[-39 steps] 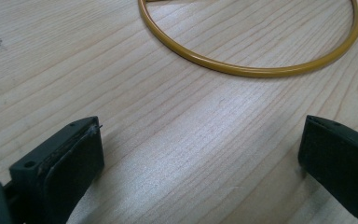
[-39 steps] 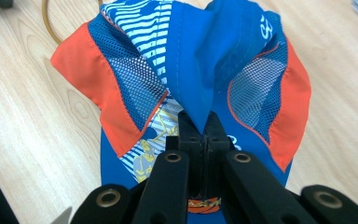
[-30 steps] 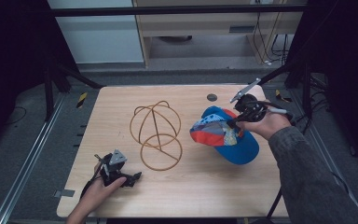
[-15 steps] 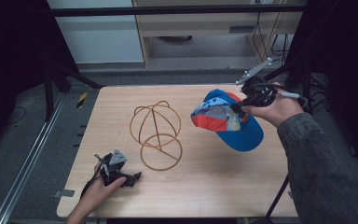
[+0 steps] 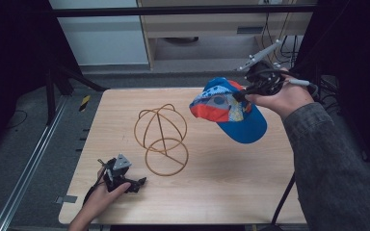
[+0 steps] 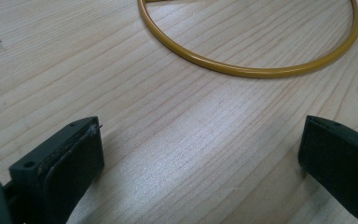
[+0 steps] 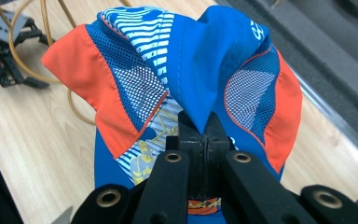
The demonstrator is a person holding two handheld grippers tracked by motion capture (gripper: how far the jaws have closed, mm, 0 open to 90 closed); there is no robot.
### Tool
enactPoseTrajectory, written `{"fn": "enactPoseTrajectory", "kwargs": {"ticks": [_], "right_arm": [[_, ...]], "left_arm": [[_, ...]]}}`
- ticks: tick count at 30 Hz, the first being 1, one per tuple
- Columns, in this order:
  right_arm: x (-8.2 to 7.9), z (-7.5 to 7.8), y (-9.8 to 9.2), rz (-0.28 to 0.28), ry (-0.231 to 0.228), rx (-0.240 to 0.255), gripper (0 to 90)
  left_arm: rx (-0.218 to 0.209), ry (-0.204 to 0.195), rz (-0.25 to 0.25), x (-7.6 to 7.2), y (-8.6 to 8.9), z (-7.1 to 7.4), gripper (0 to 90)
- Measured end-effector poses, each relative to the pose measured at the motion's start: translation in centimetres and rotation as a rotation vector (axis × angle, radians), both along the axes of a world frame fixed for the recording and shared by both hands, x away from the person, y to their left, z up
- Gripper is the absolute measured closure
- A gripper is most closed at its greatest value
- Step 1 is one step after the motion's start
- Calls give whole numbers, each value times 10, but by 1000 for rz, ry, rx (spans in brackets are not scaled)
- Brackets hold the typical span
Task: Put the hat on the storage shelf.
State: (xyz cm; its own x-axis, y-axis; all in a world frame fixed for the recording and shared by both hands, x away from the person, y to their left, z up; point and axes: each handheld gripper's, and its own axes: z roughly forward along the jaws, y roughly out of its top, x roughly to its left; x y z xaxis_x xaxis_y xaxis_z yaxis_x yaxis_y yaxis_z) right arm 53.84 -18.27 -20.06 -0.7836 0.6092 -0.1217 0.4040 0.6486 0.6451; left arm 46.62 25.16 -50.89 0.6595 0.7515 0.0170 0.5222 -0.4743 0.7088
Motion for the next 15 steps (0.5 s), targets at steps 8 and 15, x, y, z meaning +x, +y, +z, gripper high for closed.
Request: {"fn": "enactPoseTrajectory", "kwargs": {"ticks": [8,15], "right_arm": [[4,20,16,19,-43,25,898],[6,25,39,53,-59,24,898]], "left_arm": [[0,0,0,0,0,0,0],[1,0,0,0,0,0,0]]}}
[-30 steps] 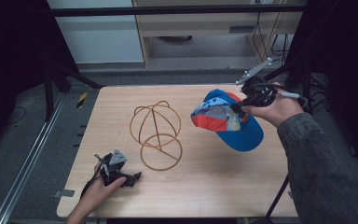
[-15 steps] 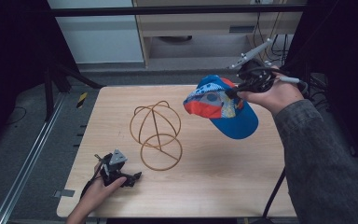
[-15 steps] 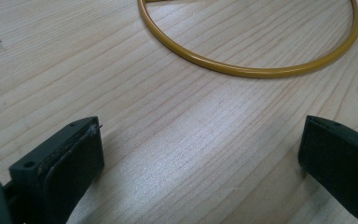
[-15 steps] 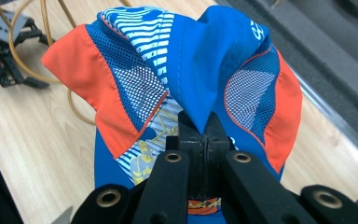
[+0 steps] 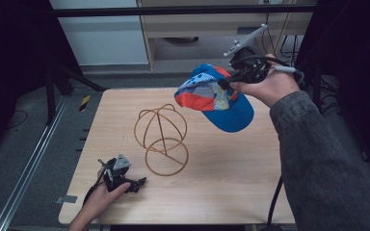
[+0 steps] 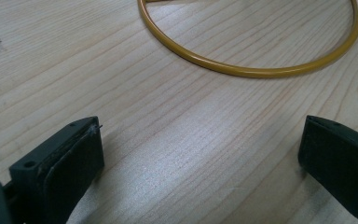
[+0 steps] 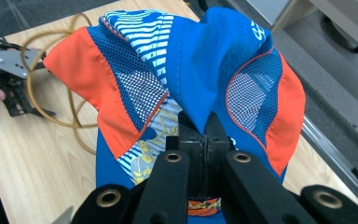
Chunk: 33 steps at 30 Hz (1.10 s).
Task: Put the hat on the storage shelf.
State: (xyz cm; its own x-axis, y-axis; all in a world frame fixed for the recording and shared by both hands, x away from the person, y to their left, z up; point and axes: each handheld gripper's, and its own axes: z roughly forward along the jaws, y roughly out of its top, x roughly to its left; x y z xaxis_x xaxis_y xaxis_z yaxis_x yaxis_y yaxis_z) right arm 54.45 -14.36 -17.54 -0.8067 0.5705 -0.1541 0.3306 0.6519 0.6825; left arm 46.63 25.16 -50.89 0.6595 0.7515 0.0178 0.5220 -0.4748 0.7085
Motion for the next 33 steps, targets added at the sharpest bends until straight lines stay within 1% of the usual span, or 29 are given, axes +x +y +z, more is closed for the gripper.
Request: {"fn": "enactPoseTrajectory", "kwargs": {"ticks": [2,6,9,13,14,15,17,19,20,21,24,25,26,29,32,33], "right_arm": [[-1,1,11,20,-8,6,898],[-1,3,24,40,-19,9,898],[-1,4,34,57,-27,20,898],[3,4,49,77,-28,26,898],[3,4,49,77,-28,26,898],[5,4,59,91,-26,23,898],[6,4,62,97,-26,23,897],[9,4,78,114,-27,12,898],[9,4,78,114,-27,12,898],[11,3,87,124,-29,10,898],[13,1,99,139,-19,-2,897],[13,1,99,139,-19,-2,897],[15,-1,108,149,-15,-17,897],[16,-4,117,162,-9,-34,897],[17,-5,121,164,-7,-37,897],[19,-6,125,166,-2,-41,897]], "left_arm": [[0,0,0,0,0,0,0],[0,0,1,0,0,0,0],[0,-1,2,0,0,0,0],[0,-1,1,0,0,0,0],[0,-1,1,0,0,0,0],[0,-1,1,0,0,0,0],[0,-1,1,0,0,0,0],[0,-1,1,0,0,0,0],[0,-1,1,0,0,0,0],[0,-3,3,0,0,0,0],[0,-3,3,0,0,0,0],[0,-3,3,0,0,0,0],[0,-3,3,0,0,0,0],[0,-2,3,0,0,0,0],[0,-3,3,0,0,0,0],[0,-2,3,0,0,0,0]]}}
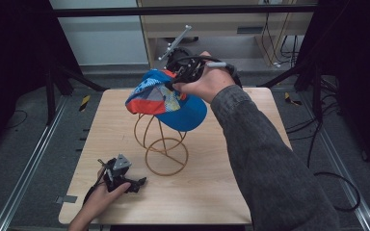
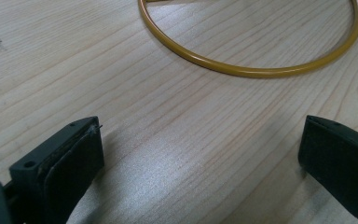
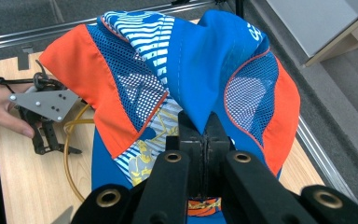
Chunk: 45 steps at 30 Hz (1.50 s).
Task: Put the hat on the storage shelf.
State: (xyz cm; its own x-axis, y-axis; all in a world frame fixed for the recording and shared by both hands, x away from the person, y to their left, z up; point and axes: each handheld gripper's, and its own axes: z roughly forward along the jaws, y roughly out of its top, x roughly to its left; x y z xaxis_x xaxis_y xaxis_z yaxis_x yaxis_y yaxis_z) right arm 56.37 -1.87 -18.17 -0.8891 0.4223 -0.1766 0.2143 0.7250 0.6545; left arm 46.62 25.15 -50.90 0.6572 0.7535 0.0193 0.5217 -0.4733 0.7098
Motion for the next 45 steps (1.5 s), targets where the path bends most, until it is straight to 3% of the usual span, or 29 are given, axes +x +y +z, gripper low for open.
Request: {"fn": "enactPoseTrajectory", "kwargs": {"ticks": [14,23,36,45], "right_arm": [[0,-10,28,51,22,-25,896],[-1,-27,46,87,61,-50,894],[-3,-45,53,112,80,-72,885],[-3,-46,52,113,87,-66,841]], "left_arm": [[0,1,1,0,0,0,0],[0,1,1,0,0,0,0],[-2,0,0,0,0,0,0],[-2,0,0,0,0,0,0]]}}
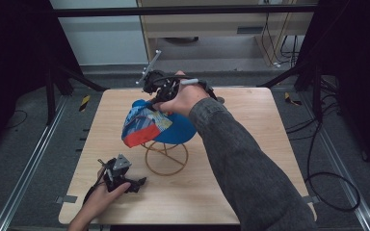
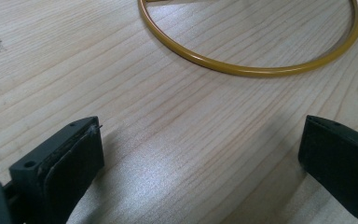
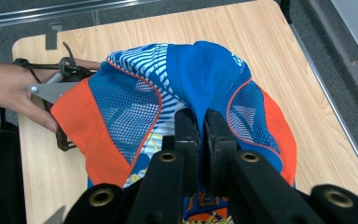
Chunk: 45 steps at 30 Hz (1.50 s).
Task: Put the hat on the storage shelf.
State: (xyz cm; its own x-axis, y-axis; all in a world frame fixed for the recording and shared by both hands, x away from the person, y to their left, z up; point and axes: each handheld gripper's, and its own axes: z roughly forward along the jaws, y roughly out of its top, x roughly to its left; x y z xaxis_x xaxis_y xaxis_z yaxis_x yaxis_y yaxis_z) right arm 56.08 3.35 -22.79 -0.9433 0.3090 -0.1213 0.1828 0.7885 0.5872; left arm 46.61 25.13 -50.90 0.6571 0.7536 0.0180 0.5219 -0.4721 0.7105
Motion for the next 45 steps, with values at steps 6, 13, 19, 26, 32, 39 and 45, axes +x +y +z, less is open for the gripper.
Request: {"fn": "enactPoseTrajectory", "kwargs": {"ticks": [6,13,19,26,32,39,45], "right_arm": [[0,-1,-2,-11,1,12,769],[-1,1,-8,-27,11,42,638],[-5,2,-13,-35,14,57,566],[-9,2,-20,-47,9,82,498],[-15,3,-32,-76,0,124,425],[-21,6,-40,-89,-11,144,351],[-26,9,-52,-109,-21,166,264]], "left_arm": [[0,0,0,0,0,0,0],[1,0,1,0,0,0,0],[0,0,0,0,0,0,0],[2,-1,1,0,0,0,0],[1,-1,1,0,0,0,0],[1,-1,1,0,0,0,0],[-1,0,-3,0,0,0,0]]}}
